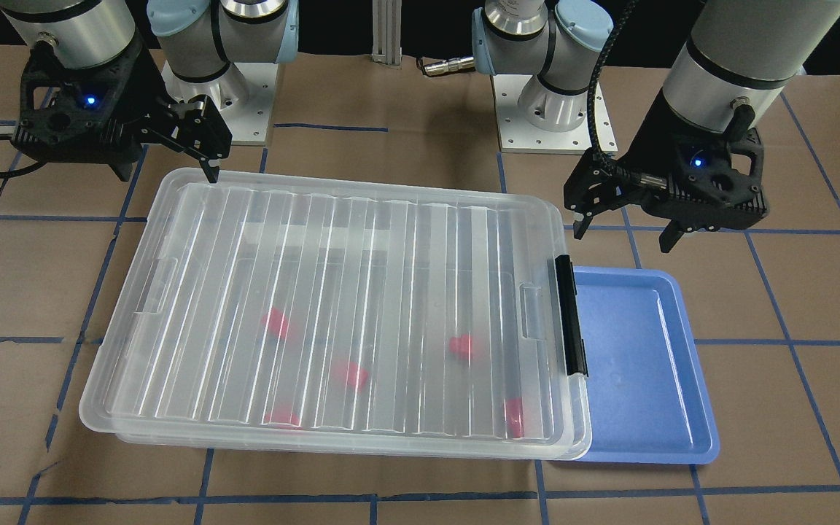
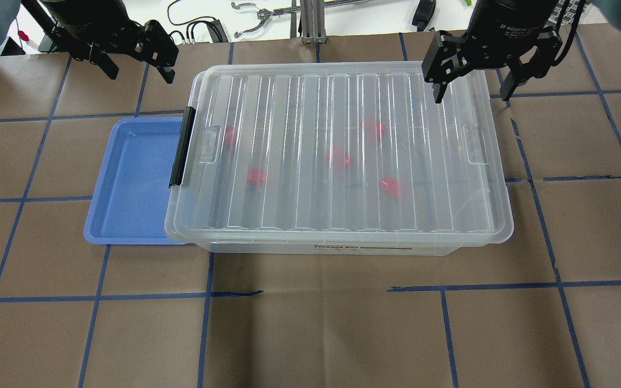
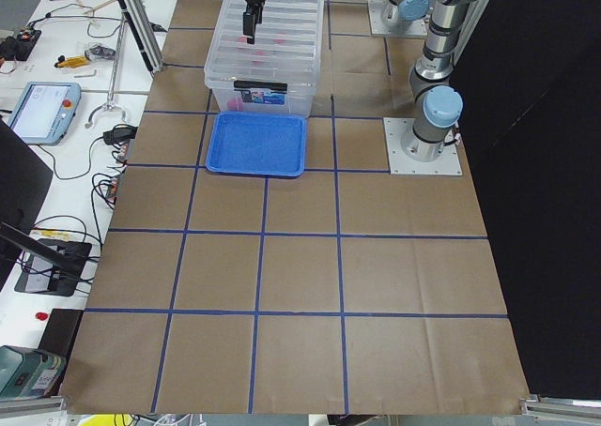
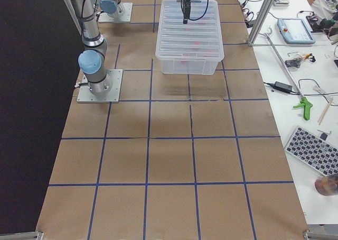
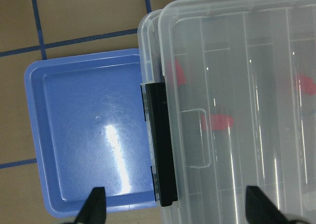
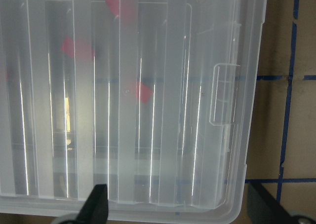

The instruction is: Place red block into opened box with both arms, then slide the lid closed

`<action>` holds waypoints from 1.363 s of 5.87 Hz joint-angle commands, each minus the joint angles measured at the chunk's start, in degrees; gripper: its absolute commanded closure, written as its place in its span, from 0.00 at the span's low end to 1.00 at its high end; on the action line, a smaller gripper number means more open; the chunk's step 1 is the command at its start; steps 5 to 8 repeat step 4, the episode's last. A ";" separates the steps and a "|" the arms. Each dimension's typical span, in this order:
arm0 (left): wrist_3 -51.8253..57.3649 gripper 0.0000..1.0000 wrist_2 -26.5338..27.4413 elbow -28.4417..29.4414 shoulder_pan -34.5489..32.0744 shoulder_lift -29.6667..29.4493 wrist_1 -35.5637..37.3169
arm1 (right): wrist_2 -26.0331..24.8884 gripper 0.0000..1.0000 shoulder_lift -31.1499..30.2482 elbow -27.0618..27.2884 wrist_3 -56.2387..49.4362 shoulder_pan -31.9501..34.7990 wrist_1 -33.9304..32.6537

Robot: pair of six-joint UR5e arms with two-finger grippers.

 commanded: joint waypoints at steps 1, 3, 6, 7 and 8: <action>0.00 0.01 -0.06 -0.01 0.00 0.02 0.00 | 0.12 0.00 0.12 0.01 0.00 0.00 -0.18; 0.00 0.01 -0.06 -0.27 -0.09 -0.07 0.00 | 0.11 0.00 0.12 0.10 -0.09 0.00 -0.09; 0.00 0.01 -0.14 -0.62 -0.09 0.02 0.09 | 0.03 0.00 0.12 0.10 -0.09 0.00 0.08; 0.00 0.01 -0.14 -0.62 -0.09 0.02 0.09 | 0.03 0.00 0.12 0.10 -0.09 0.00 0.08; 0.00 0.01 -0.14 -0.62 -0.09 0.02 0.09 | 0.03 0.00 0.12 0.10 -0.09 0.00 0.08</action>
